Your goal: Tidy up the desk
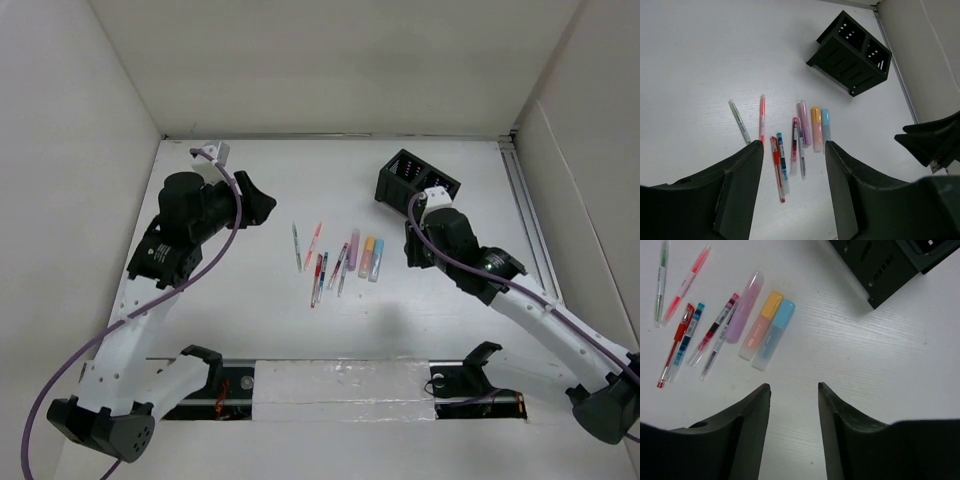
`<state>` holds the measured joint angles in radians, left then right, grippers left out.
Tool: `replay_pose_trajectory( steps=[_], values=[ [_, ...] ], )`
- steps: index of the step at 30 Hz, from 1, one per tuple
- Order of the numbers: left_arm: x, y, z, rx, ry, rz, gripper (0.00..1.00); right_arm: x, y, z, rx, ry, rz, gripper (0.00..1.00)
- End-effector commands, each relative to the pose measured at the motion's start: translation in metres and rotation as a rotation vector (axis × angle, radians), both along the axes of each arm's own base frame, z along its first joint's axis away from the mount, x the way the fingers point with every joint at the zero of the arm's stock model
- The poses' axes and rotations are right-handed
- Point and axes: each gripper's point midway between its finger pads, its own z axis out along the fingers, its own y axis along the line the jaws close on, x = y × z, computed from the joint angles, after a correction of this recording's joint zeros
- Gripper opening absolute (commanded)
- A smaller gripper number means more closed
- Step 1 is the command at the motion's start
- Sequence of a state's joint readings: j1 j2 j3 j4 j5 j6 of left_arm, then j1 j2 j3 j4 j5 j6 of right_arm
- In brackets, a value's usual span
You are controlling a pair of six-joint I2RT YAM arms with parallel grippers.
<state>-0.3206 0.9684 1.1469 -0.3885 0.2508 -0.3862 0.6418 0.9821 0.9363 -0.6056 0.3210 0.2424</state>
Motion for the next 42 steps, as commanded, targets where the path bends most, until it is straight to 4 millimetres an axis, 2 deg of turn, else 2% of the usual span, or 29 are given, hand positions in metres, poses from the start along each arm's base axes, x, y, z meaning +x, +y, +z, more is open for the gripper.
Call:
replay_pose_trajectory(
  steps=[1, 2, 3, 4, 7, 9, 10, 11, 12, 15, 16, 19, 21, 22, 23, 25, 26, 27, 31, 35, 38, 42],
  values=[
    [-0.011, 0.002, 0.016, -0.026, -0.056, -0.007, 0.49, 0.013, 0.019, -0.003, 0.087, -0.021, 0.005, 0.47],
    [-0.012, 0.002, 0.011, -0.024, -0.045, -0.003, 0.49, 0.014, 0.02, -0.008, 0.09, -0.012, 0.003, 0.4],
    [-0.014, 0.001, 0.009, -0.03, -0.039, -0.013, 0.49, 0.014, 0.022, -0.014, 0.093, 0.0, -0.001, 0.17],
    [-0.016, -0.001, 0.01, -0.041, -0.041, -0.023, 0.49, 0.014, 0.024, -0.02, 0.098, 0.01, -0.003, 0.03],
    [-0.021, -0.01, 0.004, -0.08, -0.029, -0.066, 0.47, 0.019, 0.026, -0.038, 0.095, 0.03, -0.018, 0.0],
    [-0.025, -0.017, -0.005, -0.097, -0.015, -0.112, 0.35, 0.023, 0.025, -0.049, 0.088, 0.039, -0.03, 0.0],
    [-0.026, -0.018, -0.005, -0.104, -0.026, -0.123, 0.28, 0.026, 0.027, -0.051, 0.09, 0.035, -0.033, 0.02],
    [-0.028, -0.021, -0.01, -0.107, -0.017, -0.143, 0.12, 0.026, 0.027, -0.055, 0.086, 0.043, -0.037, 0.12],
    [-0.029, -0.021, -0.011, -0.106, -0.019, -0.142, 0.02, 0.028, 0.027, -0.063, 0.07, 0.058, -0.037, 0.34],
    [-0.027, -0.023, -0.019, -0.065, -0.003, -0.145, 0.0, 0.033, 0.031, -0.074, 0.061, 0.064, -0.033, 0.57],
    [-0.027, -0.021, -0.023, -0.05, 0.012, -0.142, 0.0, 0.036, 0.035, -0.082, 0.058, 0.074, -0.028, 0.58],
    [-0.018, -0.01, -0.035, 0.027, 0.04, -0.087, 0.0, 0.042, 0.04, -0.102, 0.054, 0.117, -0.029, 0.58],
    [-0.001, 0.012, -0.048, 0.138, 0.059, 0.027, 0.0, 0.048, 0.045, -0.105, 0.059, 0.13, -0.04, 0.56],
    [0.0, 0.024, -0.058, 0.194, 0.098, 0.077, 0.0, 0.051, 0.048, -0.112, 0.05, 0.146, -0.039, 0.55],
    [0.01, 0.046, -0.054, 0.263, 0.09, 0.196, 0.0, 0.054, 0.05, -0.113, 0.05, 0.146, -0.041, 0.55],
    [0.013, 0.065, -0.06, 0.346, 0.12, 0.275, 0.0, 0.063, 0.056, -0.11, 0.057, 0.129, -0.034, 0.53],
    [0.016, 0.076, -0.054, 0.376, 0.105, 0.328, 0.0, 0.069, 0.056, -0.115, 0.05, 0.139, -0.039, 0.52],
    [0.016, 0.079, -0.049, 0.38, 0.086, 0.341, 0.0, 0.075, 0.06, -0.111, 0.053, 0.125, -0.031, 0.52],
    [0.02, 0.079, -0.027, 0.276, 0.03, 0.41, 0.0, 0.089, 0.065, -0.122, 0.045, 0.153, -0.026, 0.51],
    [0.015, 0.046, -0.016, 0.1, 0.025, 0.301, 0.0, 0.106, 0.066, -0.122, 0.075, 0.148, -0.038, 0.51],
    [0.013, 0.048, -0.002, 0.132, -0.029, 0.275, 0.0, 0.116, 0.062, -0.128, 0.076, 0.158, -0.066, 0.5],
    [0.007, 0.041, 0.007, 0.17, -0.073, 0.199, 0.0, 0.12, 0.062, -0.137, 0.078, 0.181, -0.077, 0.48]
  ],
)
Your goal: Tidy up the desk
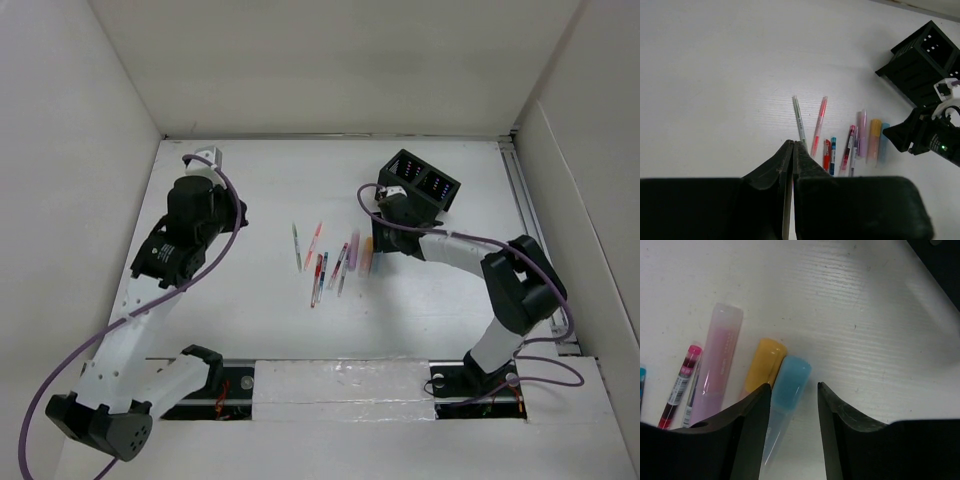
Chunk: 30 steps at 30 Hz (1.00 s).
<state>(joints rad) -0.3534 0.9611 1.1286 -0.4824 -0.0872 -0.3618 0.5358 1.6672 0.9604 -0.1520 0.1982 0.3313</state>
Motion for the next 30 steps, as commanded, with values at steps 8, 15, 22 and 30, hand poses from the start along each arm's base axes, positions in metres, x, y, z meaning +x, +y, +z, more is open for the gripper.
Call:
replay_pose_trajectory(
  steps=[8, 15, 22, 30],
  values=[
    [-0.004, -0.005, 0.019, 0.068, -0.098, -0.105, 0.0, 0.017, 0.006, -0.005, 0.055, -0.005, -0.051, 0.44],
    [0.001, -0.008, 0.002, 0.051, -0.042, -0.089, 0.0, 0.012, 0.004, -0.004, 0.059, -0.007, -0.076, 0.13],
    [0.003, -0.021, 0.0, 0.029, -0.035, -0.153, 0.0, 0.015, -0.003, 0.059, 0.084, -0.132, -0.08, 0.0],
    [0.003, -0.045, -0.011, -0.022, 0.006, -0.265, 0.09, 0.063, -0.071, 0.237, 0.06, -0.549, -0.204, 0.0]
  ],
)
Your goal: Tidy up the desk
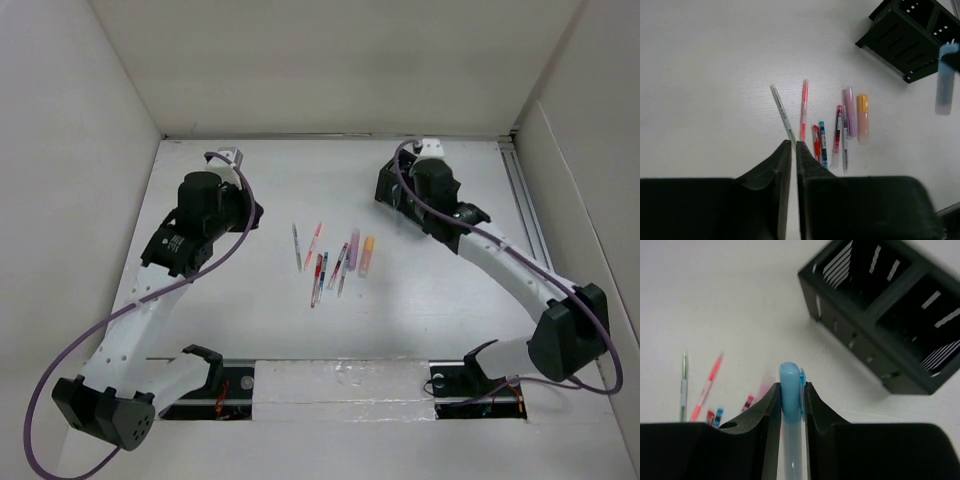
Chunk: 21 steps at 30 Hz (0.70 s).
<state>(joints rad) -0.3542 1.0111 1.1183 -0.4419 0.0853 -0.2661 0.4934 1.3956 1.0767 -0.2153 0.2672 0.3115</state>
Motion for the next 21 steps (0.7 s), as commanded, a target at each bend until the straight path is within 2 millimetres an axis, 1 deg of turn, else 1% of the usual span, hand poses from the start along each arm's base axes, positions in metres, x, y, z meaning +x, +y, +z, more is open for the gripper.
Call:
replay_pose_trajectory(
  steps=[1, 2, 3, 4, 5, 6, 7, 8, 9, 10, 11, 12, 13, 14, 15, 16, 17, 18, 19, 21],
  values=[
    [0.001, -0.016, 0.001, -0.043, -0.01, -0.071, 0.09, 0.037, -0.051, 0.092, -0.035, -0.234, -0.14, 0.0],
    [0.002, -0.017, 0.002, -0.045, -0.017, -0.071, 0.13, 0.045, -0.063, 0.099, -0.068, -0.256, -0.168, 0.0],
    [0.003, -0.017, 0.004, -0.046, -0.022, -0.07, 0.16, 0.056, -0.086, 0.109, -0.088, -0.289, -0.241, 0.0],
    [0.005, -0.018, 0.009, -0.049, -0.034, -0.076, 0.24, 0.065, -0.097, 0.122, -0.093, -0.321, -0.276, 0.0],
    [0.007, -0.02, 0.01, -0.048, -0.037, -0.082, 0.29, 0.076, -0.105, 0.116, -0.115, -0.314, -0.299, 0.0],
    [0.009, -0.021, 0.011, -0.047, -0.037, -0.084, 0.31, 0.085, -0.122, 0.122, -0.119, -0.339, -0.35, 0.0],
    [0.01, -0.025, 0.014, -0.057, -0.038, -0.103, 0.39, 0.092, -0.129, 0.122, -0.125, -0.343, -0.367, 0.0],
    [0.011, -0.028, 0.015, -0.06, -0.043, -0.122, 0.43, 0.099, -0.135, 0.13, -0.131, -0.366, -0.384, 0.0],
    [0.012, -0.031, 0.018, -0.07, -0.055, -0.133, 0.45, 0.108, -0.139, 0.121, -0.146, -0.353, -0.397, 0.0],
    [0.013, -0.033, 0.019, -0.079, -0.06, -0.141, 0.47, 0.115, -0.147, 0.126, -0.148, -0.376, -0.42, 0.0],
    [0.016, -0.034, 0.019, -0.084, -0.062, -0.133, 0.47, 0.12, -0.148, 0.132, -0.156, -0.393, -0.427, 0.0],
    [0.023, -0.034, 0.023, -0.098, -0.083, -0.112, 0.47, 0.129, -0.152, 0.131, -0.167, -0.401, -0.434, 0.0],
    [0.024, -0.032, 0.024, -0.094, -0.088, -0.101, 0.47, 0.133, -0.151, 0.123, -0.173, -0.387, -0.432, 0.0],
    [0.031, -0.033, 0.022, -0.093, -0.083, -0.087, 0.47, 0.137, -0.156, 0.12, -0.182, -0.381, -0.436, 0.0],
    [0.035, -0.033, 0.021, -0.095, -0.077, -0.073, 0.47, 0.141, -0.153, 0.12, -0.179, -0.382, -0.422, 0.0],
    [0.039, -0.033, 0.025, -0.094, -0.085, -0.065, 0.46, 0.145, -0.152, 0.112, -0.186, -0.366, -0.416, 0.0],
    [0.045, -0.035, 0.021, -0.093, -0.071, -0.06, 0.46, 0.145, -0.151, 0.108, -0.186, -0.36, -0.408, 0.0],
    [0.049, -0.035, 0.021, -0.093, -0.074, -0.055, 0.45, 0.146, -0.148, 0.101, -0.181, -0.358, -0.395, 0.0],
    [0.048, -0.045, 0.024, -0.063, -0.096, -0.043, 0.45, 0.145, -0.148, 0.1, -0.177, -0.362, -0.395, 0.0],
    [0.049, -0.069, 0.018, 0.012, -0.108, -0.051, 0.45, 0.146, -0.149, 0.092, -0.18, -0.356, -0.397, 0.0]
  ],
)
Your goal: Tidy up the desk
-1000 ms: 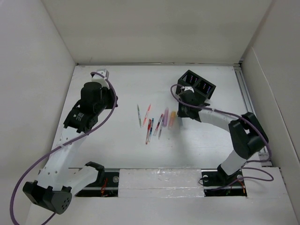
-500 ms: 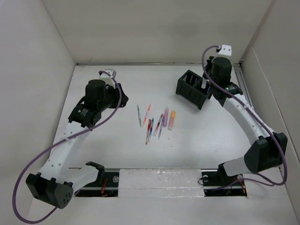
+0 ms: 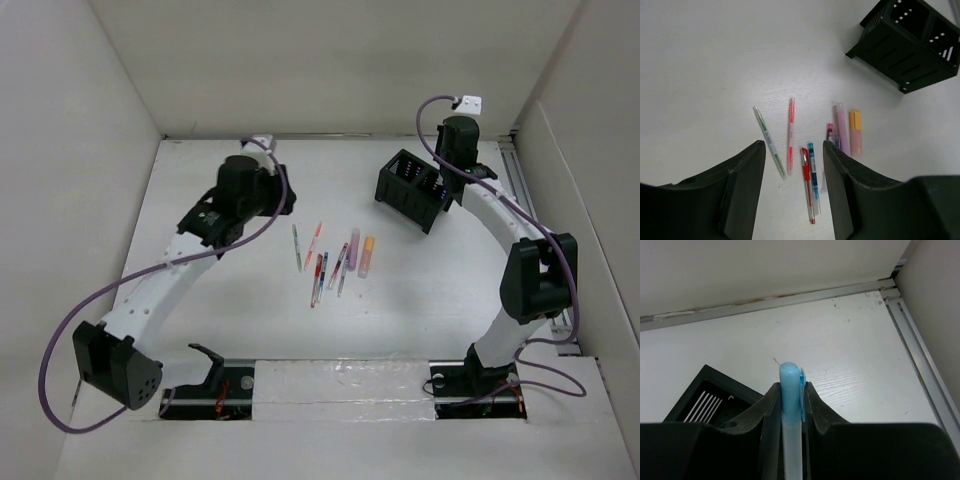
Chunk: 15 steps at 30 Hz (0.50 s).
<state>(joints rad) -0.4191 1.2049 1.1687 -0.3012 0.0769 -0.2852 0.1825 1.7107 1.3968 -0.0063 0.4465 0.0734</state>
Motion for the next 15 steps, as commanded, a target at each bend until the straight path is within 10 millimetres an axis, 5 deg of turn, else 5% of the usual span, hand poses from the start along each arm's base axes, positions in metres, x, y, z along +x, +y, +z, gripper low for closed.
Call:
replay_pose_trajectory(
  steps=[1, 2, 8, 15],
  values=[
    [-0.002, -0.054, 0.041, 0.069, -0.166, -0.025, 0.45, 0.008, -0.003, 0.037, 0.008, -0.134, -0.003, 0.0],
    [0.001, -0.064, 0.031, 0.125, -0.153, -0.004, 0.45, 0.011, -0.003, 0.03, 0.007, -0.121, -0.002, 0.0],
    [-0.001, -0.074, 0.067, 0.003, -0.229, 0.015, 0.47, 0.012, -0.001, 0.004, 0.0, -0.085, 0.005, 0.0],
    [-0.024, -0.066, 0.036, -0.052, -0.133, 0.006, 0.47, 0.006, 0.004, -0.022, 0.012, -0.055, 0.012, 0.08]
  ],
)
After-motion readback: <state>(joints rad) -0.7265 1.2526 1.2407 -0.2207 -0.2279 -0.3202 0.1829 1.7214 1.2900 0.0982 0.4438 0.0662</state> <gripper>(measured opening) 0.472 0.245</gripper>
